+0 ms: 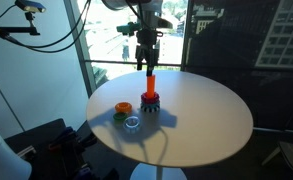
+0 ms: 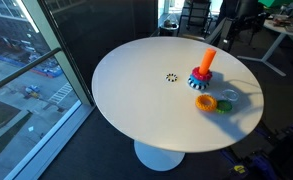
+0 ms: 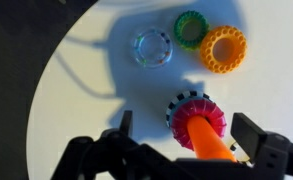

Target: Place the red ring on the stack

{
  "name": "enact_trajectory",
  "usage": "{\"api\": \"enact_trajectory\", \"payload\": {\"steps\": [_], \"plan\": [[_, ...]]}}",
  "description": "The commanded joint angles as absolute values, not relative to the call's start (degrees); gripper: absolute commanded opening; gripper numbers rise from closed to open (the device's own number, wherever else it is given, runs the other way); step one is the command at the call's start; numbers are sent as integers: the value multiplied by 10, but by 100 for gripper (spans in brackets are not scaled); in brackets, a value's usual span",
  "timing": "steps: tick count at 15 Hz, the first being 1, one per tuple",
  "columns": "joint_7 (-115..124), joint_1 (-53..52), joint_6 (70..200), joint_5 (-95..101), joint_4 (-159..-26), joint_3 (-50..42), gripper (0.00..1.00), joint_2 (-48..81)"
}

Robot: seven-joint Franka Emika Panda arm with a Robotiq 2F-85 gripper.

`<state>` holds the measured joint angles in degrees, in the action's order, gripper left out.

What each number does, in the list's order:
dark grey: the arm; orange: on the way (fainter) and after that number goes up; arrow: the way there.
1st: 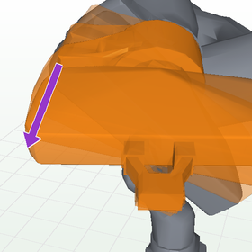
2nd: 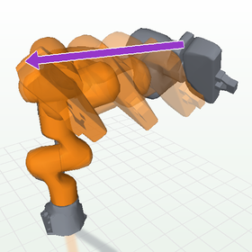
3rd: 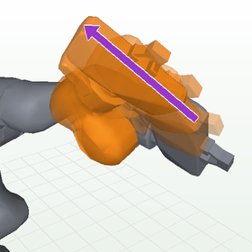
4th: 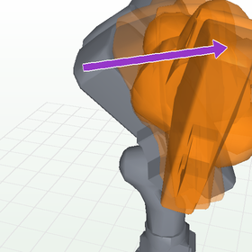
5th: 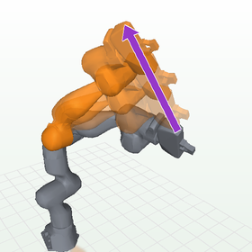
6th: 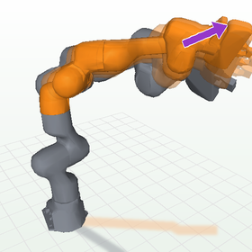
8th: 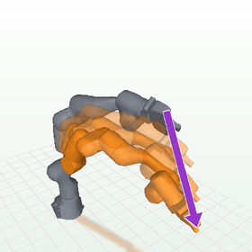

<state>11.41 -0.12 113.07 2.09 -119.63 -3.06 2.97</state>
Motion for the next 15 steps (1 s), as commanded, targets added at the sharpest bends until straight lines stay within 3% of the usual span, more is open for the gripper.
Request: {"api": "enact_trajectory", "payload": {"steps": [1,15], "plan": [[100,-1,1093,31,-1228,-19,100,-25],[143,4,1085,23,-1325,12,100,-193]]}}
